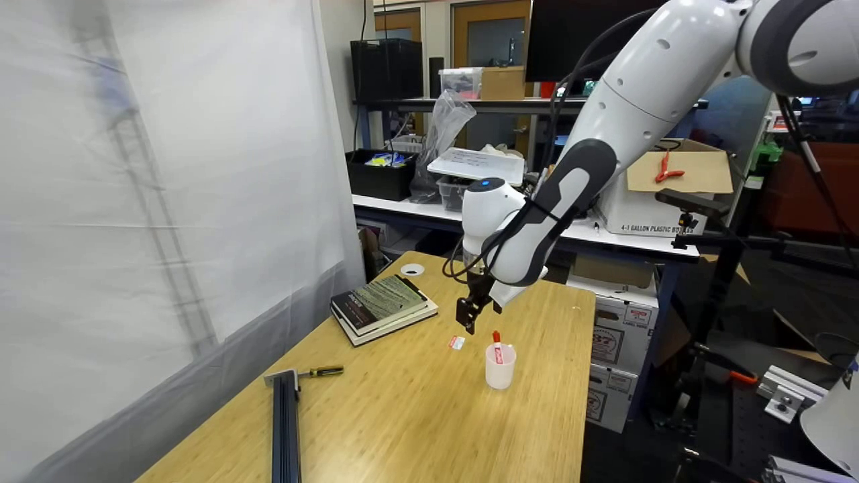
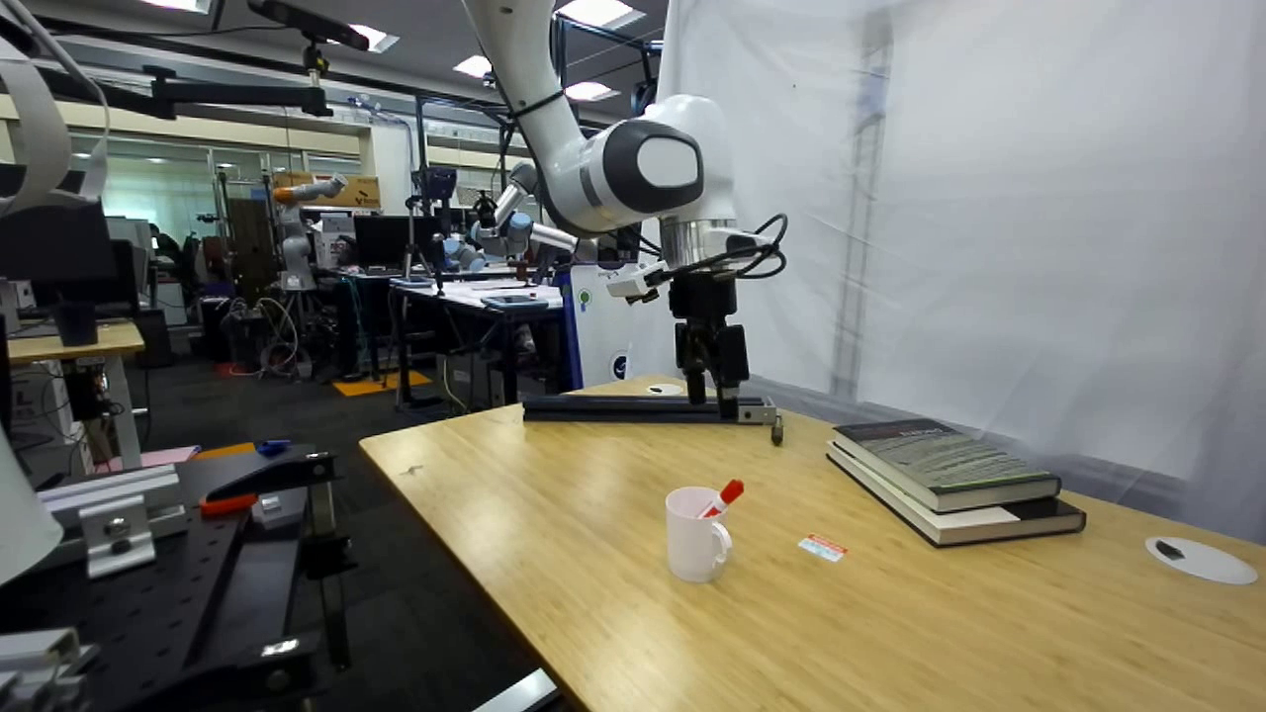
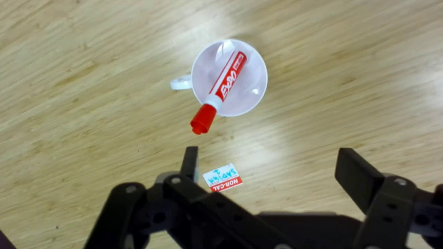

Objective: Put the marker into the mug.

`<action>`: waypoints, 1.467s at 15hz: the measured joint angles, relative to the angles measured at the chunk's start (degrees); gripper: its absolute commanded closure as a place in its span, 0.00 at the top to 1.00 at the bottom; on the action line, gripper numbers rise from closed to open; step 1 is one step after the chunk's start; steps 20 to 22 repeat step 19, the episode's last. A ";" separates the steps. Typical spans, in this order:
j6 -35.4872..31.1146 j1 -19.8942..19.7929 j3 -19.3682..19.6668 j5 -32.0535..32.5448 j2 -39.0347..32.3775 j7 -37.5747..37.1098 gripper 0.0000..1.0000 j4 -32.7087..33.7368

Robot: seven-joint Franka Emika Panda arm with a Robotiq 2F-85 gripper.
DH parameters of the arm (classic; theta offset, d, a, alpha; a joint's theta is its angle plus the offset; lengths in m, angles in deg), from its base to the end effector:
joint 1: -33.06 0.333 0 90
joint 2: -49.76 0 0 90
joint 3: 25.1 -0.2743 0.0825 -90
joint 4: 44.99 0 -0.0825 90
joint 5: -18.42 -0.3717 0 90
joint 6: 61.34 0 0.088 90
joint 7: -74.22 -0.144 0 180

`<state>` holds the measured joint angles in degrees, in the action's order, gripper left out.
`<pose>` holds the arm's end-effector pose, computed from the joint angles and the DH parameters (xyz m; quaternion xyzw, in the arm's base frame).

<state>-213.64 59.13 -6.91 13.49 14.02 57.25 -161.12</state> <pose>0.5683 0.0656 0.0931 0.9935 -0.0868 0.0358 0.0642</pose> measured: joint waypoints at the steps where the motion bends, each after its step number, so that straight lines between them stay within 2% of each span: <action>1: 2.12 -2.87 -2.42 0.33 0.68 0.93 1.00 0.19; 5: 9.79 -11.38 -8.96 0.75 1.10 4.04 1.00 1.46; 11: 15.60 -17.80 -12.19 0.87 0.80 7.09 1.00 3.14; 14: 16.19 -19.47 -12.81 0.87 0.76 8.48 1.00 3.30; 22: 16.15 -19.51 -13.26 0.87 0.64 8.28 1.00 3.29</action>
